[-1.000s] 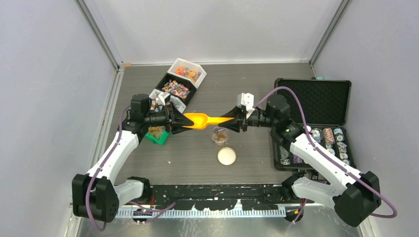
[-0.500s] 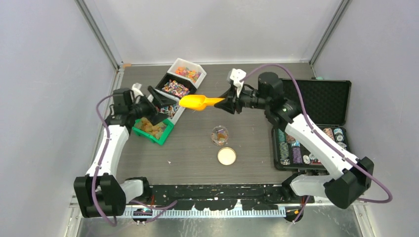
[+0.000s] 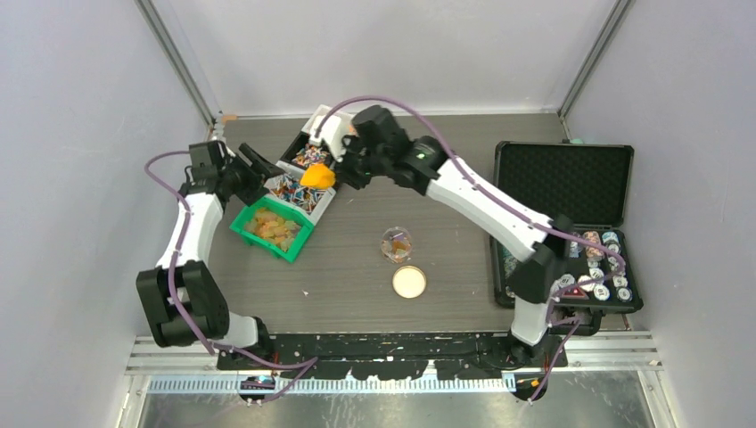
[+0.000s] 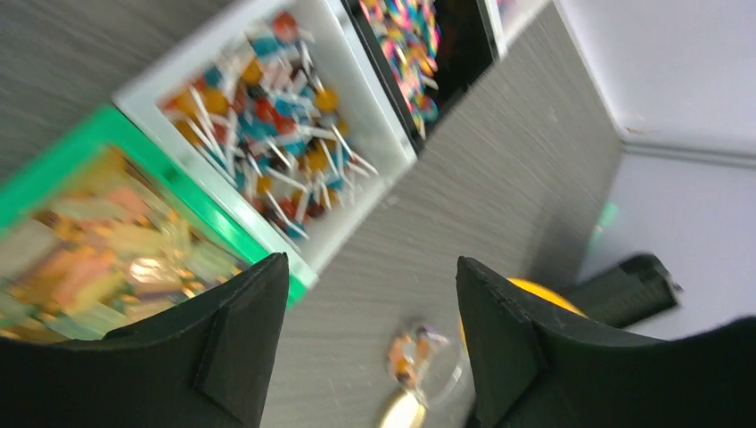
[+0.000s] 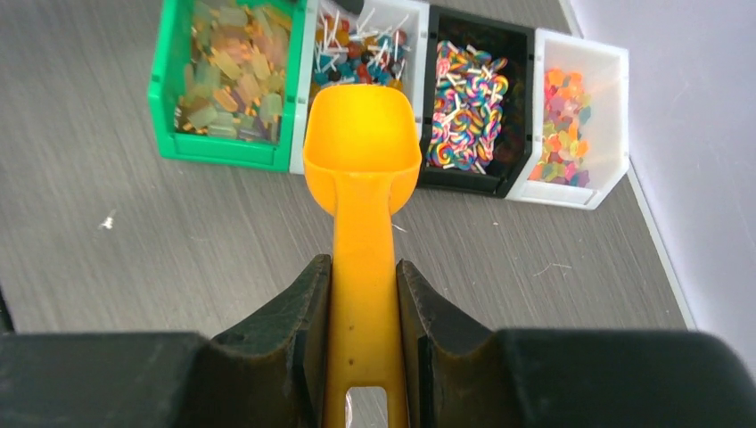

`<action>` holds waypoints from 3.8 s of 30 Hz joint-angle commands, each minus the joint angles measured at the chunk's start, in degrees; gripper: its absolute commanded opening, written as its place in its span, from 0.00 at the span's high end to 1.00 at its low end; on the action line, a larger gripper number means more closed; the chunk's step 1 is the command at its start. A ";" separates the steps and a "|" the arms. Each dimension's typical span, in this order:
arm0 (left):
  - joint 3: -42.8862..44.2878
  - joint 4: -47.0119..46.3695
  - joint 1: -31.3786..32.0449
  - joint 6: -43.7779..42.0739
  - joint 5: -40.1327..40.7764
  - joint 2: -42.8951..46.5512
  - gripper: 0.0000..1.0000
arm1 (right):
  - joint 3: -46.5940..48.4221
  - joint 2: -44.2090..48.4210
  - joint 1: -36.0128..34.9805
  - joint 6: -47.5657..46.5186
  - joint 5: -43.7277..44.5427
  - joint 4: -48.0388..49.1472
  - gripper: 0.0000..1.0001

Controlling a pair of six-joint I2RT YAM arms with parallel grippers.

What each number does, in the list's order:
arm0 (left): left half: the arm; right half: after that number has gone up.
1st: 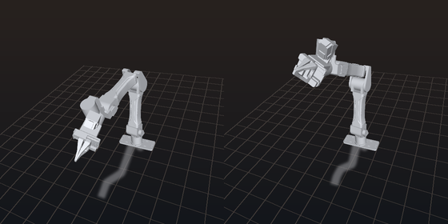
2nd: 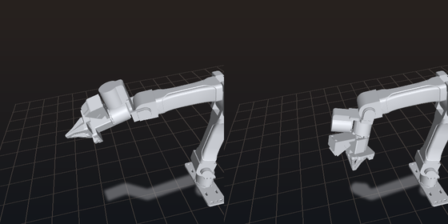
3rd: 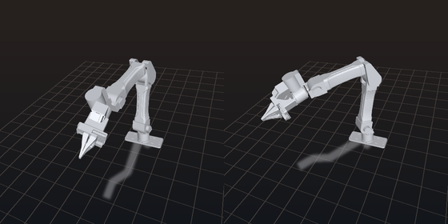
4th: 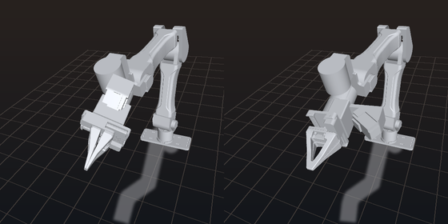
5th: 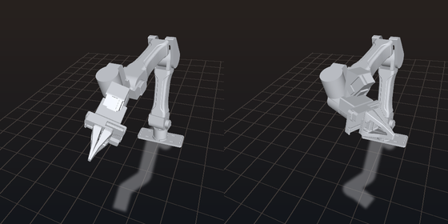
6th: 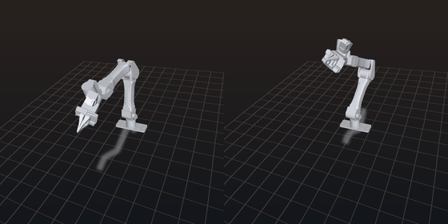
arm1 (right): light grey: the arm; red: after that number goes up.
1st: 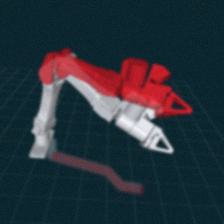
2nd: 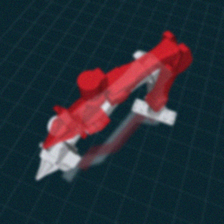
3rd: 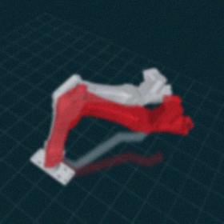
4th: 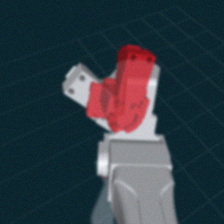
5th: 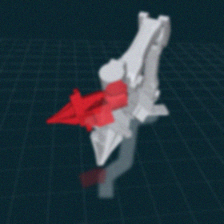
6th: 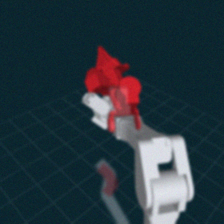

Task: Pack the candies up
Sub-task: Scoop the fake candies from the storage box.

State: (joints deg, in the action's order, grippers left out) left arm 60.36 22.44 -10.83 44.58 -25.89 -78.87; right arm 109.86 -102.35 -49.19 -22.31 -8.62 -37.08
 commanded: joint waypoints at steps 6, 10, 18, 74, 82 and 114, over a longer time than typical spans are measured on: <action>12.00 4.91 -1.96 -13.23 17.41 -9.12 0.33 | 15.51 -13.75 -5.04 -7.01 14.62 -13.48 1.00; 15.94 6.37 -2.57 -13.97 15.83 -14.36 0.40 | 19.95 -18.41 -5.80 -8.76 15.52 -15.01 1.00; 22.33 10.35 -2.79 -16.47 14.79 -23.03 0.44 | 24.34 -25.06 -5.90 -11.40 13.78 -13.78 1.00; 26.13 10.53 -3.83 -12.14 -0.13 -29.37 0.47 | -16.30 -18.74 -4.25 4.69 11.91 36.55 1.00; 26.87 11.38 -3.84 -12.12 -0.10 -29.25 0.43 | -22.47 -18.69 -3.98 7.31 13.04 48.49 1.00; 10.58 11.63 1.03 -12.08 4.61 8.18 0.00 | -31.94 -8.85 -3.72 5.98 13.98 62.20 1.00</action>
State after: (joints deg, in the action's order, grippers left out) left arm 74.24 37.08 -10.37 32.40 -21.78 -76.88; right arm 80.23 -116.18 -53.12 -16.05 6.11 17.50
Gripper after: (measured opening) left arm 0.996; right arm 0.326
